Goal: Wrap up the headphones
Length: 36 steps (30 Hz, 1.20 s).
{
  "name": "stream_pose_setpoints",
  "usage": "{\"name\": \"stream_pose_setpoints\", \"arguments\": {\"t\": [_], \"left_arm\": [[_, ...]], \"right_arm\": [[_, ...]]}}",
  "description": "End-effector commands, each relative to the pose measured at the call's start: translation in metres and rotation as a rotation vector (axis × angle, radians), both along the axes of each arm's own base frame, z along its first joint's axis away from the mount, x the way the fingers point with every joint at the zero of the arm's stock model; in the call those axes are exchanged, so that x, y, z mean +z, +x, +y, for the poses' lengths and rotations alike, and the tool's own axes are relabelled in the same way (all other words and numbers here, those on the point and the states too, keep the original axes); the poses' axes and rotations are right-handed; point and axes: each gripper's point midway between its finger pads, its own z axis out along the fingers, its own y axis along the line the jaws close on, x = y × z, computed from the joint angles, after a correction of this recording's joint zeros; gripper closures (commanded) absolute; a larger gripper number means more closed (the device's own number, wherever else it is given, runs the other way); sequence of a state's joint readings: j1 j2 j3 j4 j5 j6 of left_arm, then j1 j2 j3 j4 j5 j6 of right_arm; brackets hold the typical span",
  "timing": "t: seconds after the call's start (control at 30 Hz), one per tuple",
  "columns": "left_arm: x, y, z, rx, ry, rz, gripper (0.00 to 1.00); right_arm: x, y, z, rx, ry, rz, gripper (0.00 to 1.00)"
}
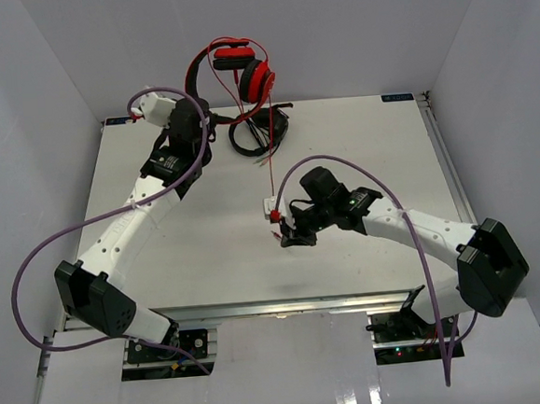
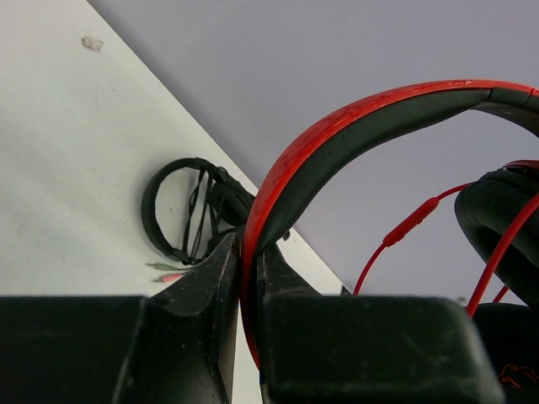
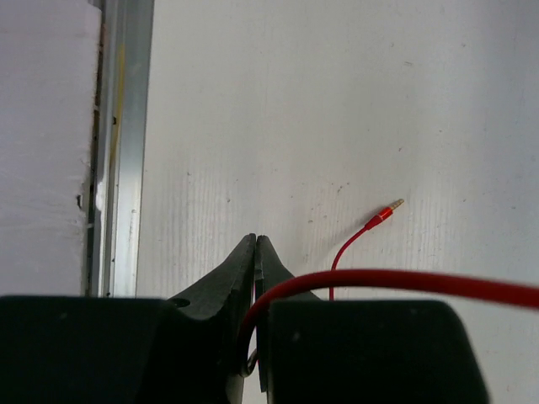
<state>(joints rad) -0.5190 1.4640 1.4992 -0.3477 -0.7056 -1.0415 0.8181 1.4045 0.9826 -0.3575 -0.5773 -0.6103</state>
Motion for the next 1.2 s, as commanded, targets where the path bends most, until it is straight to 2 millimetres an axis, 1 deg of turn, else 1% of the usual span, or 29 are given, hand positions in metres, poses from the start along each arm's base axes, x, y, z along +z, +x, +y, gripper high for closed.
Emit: {"name": "stream_pose_setpoints", "arguments": {"t": [0.0,0.07,0.17,0.33,0.43,0.5,0.67,0.73,0.77,0.87,0.93,1.0,1.1,1.17], "left_arm": [[0.069,-0.014,-0.008,-0.058,-0.214,-0.158,1.0],[0.069,-0.012,-0.009,-0.059,-0.207,-0.155,1.0],[0.061,-0.006,-0.011,-0.053,-0.183,-0.138,1.0],[0.043,0.006,-0.017,-0.053,-0.144,-0.102,1.0],[0.032,0.014,-0.017,-0.045,-0.085,-0.079,1.0],[0.028,0.017,-0.016,-0.042,-0.064,-0.071,1.0],[0.015,0.023,-0.017,-0.054,0.02,-0.047,1.0],[0.007,0.025,-0.016,-0.056,0.061,-0.033,1.0],[0.0,0.027,-0.016,-0.057,0.089,-0.019,1.0],[-0.018,0.029,-0.014,-0.067,0.175,0.019,1.0],[-0.037,0.03,-0.012,-0.072,0.237,0.057,1.0],[-0.062,0.029,-0.01,-0.079,0.284,0.099,1.0],[-0.089,0.027,-0.008,-0.089,0.347,0.15,1.0],[-0.105,0.025,-0.004,-0.084,0.366,0.176,1.0]], "right_arm": [[-0.001,0.016,0.005,-0.006,-0.132,-0.127,0.92],[-0.001,0.018,0.006,0.014,-0.165,-0.176,0.92],[0.0,0.012,0.012,0.064,-0.198,-0.252,0.92],[-0.005,-0.009,0.011,0.152,-0.24,-0.283,0.92],[-0.006,-0.026,0.007,0.221,-0.258,-0.289,0.92],[-0.008,-0.035,0.004,0.256,-0.263,-0.289,0.92],[-0.008,-0.047,-0.007,0.314,-0.281,-0.31,0.92],[-0.005,-0.047,-0.01,0.321,-0.287,-0.325,0.92],[-0.004,-0.047,-0.012,0.324,-0.293,-0.334,0.92],[0.003,-0.039,-0.019,0.311,-0.319,-0.387,0.92],[0.01,-0.03,-0.024,0.288,-0.34,-0.44,0.92],[0.017,-0.023,-0.027,0.27,-0.349,-0.483,0.92],[0.024,-0.01,-0.032,0.239,-0.372,-0.546,0.92],[0.029,-0.008,-0.034,0.228,-0.365,-0.559,0.92]]}}
